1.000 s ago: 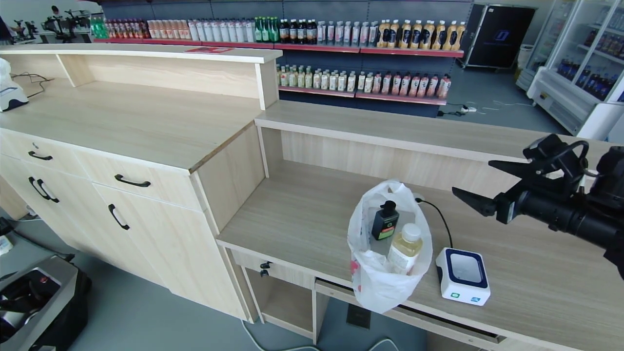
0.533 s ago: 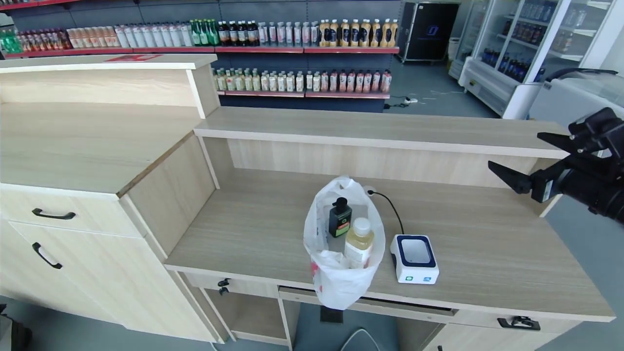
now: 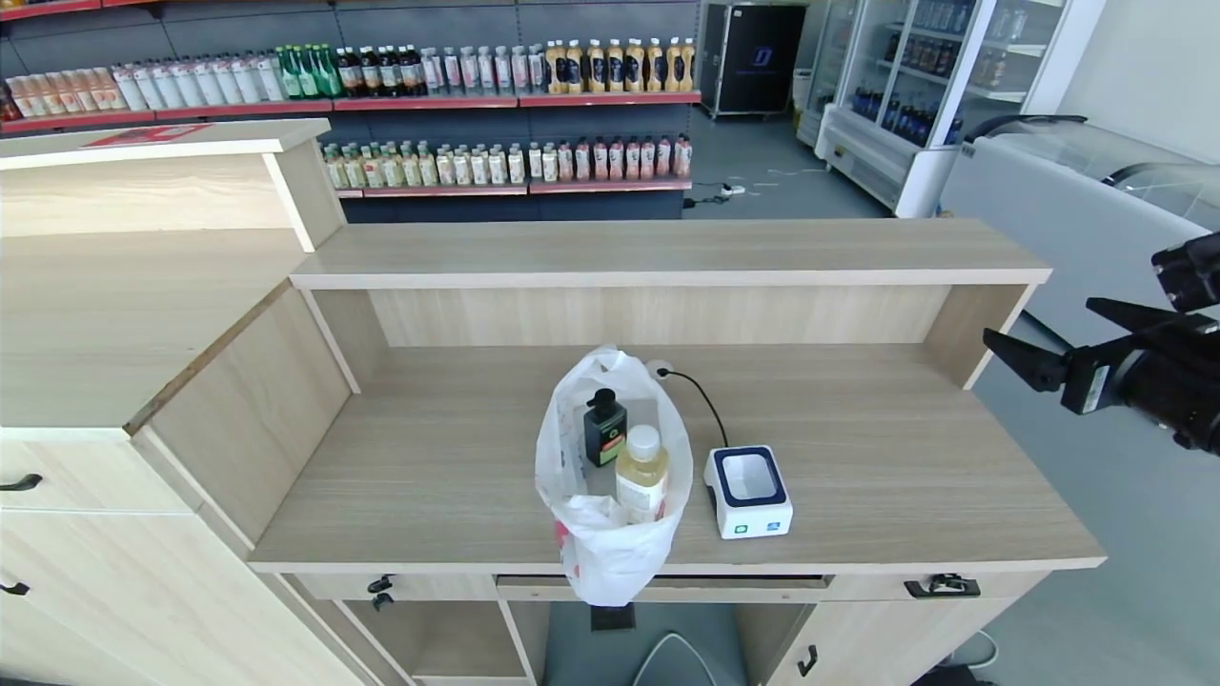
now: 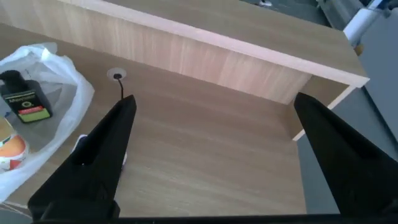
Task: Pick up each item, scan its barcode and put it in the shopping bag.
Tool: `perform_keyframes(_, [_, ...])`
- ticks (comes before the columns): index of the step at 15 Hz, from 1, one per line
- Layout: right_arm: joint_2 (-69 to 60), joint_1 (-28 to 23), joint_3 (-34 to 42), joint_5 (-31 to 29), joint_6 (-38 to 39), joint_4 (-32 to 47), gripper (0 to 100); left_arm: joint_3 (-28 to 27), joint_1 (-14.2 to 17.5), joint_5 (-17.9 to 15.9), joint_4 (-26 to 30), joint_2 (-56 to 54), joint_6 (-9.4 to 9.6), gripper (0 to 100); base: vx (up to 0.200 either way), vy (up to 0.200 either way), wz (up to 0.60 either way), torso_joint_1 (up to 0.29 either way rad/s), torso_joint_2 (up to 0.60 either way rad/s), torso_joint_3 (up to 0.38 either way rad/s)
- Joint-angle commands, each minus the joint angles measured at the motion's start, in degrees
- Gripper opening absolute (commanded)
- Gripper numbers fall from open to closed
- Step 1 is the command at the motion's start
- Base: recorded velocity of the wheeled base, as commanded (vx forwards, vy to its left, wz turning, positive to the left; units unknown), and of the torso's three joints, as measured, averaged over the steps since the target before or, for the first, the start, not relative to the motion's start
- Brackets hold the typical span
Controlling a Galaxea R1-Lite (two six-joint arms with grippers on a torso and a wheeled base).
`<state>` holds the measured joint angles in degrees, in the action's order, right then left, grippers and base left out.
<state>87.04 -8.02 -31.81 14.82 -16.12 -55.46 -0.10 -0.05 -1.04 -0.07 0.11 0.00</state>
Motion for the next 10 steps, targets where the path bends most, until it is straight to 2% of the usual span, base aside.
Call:
perform_keyframes(1, [-5.65,-0.15,6.32,-5.51,3.46,1.67,100,0.01,0.05,-0.02,-0.01,-0.02,0.00,100,0.000,0.000,0.00,0.000,0.00,0.000])
perform_keyframes(6, [-13.83,-0.15,20.12,-13.07,9.70,0.44,100,0.01,0.05,-0.02,-0.01,-0.02,0.00,100,0.000,0.000,0.00,0.000,0.00,0.000])
perform_keyframes(9, [-22.18,0.11,31.45,-12.89,11.11,1.05,100,0.01,0.05,-0.02,-0.01,-0.02,0.00,100,0.000,0.000,0.00,0.000,0.00,0.000])
perform_keyframes(10, [-27.80,0.90,31.81,-12.89,11.99,5.27,100,0.01,0.05,-0.02,-0.01,-0.02,0.00,100,0.000,0.000,0.00,0.000,0.00,0.000])
